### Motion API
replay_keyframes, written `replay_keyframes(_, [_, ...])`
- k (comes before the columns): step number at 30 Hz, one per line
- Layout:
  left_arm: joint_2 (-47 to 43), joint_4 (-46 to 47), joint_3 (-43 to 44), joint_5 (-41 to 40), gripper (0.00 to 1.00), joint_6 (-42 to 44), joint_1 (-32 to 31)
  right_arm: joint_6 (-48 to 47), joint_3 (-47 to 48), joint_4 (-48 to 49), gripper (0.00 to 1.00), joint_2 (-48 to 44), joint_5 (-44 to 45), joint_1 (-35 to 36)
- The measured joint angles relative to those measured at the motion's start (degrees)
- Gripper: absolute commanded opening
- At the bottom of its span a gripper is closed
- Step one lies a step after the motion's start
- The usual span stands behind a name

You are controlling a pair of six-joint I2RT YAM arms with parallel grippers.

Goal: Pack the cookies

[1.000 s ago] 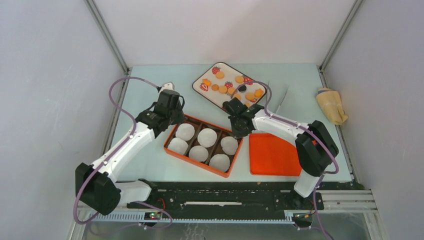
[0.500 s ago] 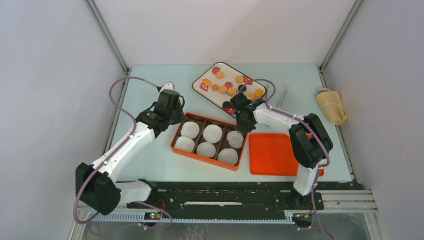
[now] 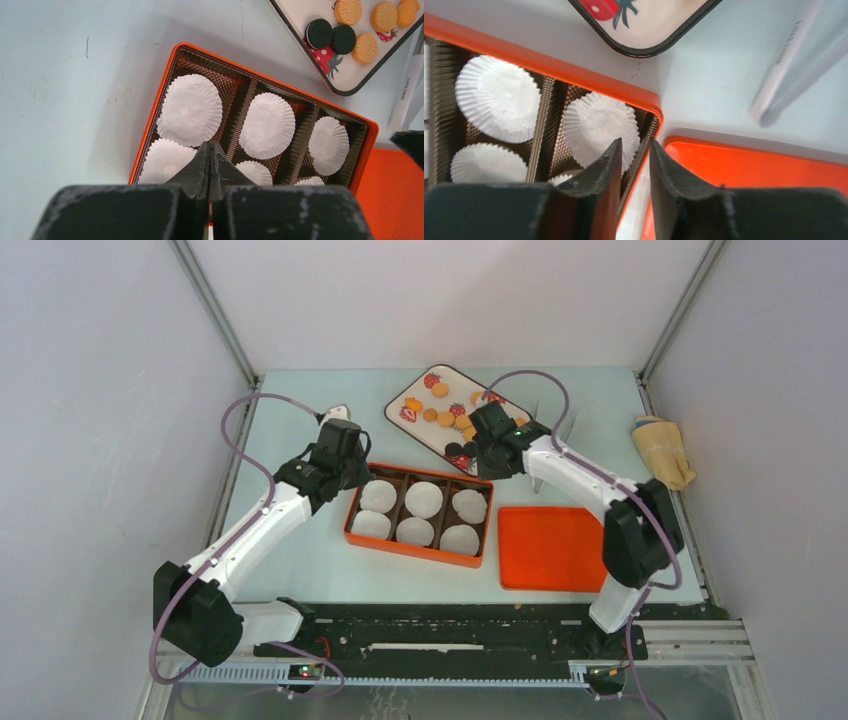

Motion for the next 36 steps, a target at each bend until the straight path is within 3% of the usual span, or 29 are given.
replay_keyframes(4, [0.5,0.0,0.1,0.3,0.00,0.0,0.0,-0.2,0.0,0.5,0.41,-7.5,0.8,-0.9])
replay_keyframes(8, [2.7,-0.2,1.2,0.9,0.00,0.0,0.0,-0.3,7.4,-1.6,0.16,-4.9,0.9,-5.1])
replay_keyframes(11, [4.3,-0.3,3.2,1.1,0.00,0.0,-0.1,-0.4,17.5,-2.3,0.18,3.1,1.0,-8.3])
replay_keyframes(14, [4.5,-0.3,4.4,1.2,0.00,0.1,-0.1,-0.2,23.1,-2.6,0.33,10.8,0.8,-10.5])
replay_keyframes(16, [4.5,-0.2,4.7,1.1,0.00,0.3,-0.1,-0.2,24.3,-3.3,0.33,14.4,0.2,-11.5])
replay_keyframes(19, [4.5,-0.3,4.7,0.9,0.00,0.5,-0.1,-1.0,27.6,-6.7,0.27,19.7,-0.8,-12.1])
replay_keyframes(24, [5.0,-0.3,4.7,0.8,0.00,0.5,-0.1,-2.6,43.0,-10.2,0.04,28.4,-1.0,-9.6])
replay_keyframes(26, [5.5,-0.3,4.7,0.8,0.00,0.5,-0.1,-3.0,47.5,-10.3,0.00,30.4,-1.6,-7.8])
replay_keyframes(31, [5.8,-0.5,4.7,0.7,0.00,0.6,-0.1,-2.2,56.1,-9.7,0.00,36.4,-5.9,-4.9])
replay_keyframes(36, [5.8,-0.6,4.7,0.3,0.00,0.8,-0.1,-0.6,56.3,-8.9,0.00,41.2,-11.2,-4.0])
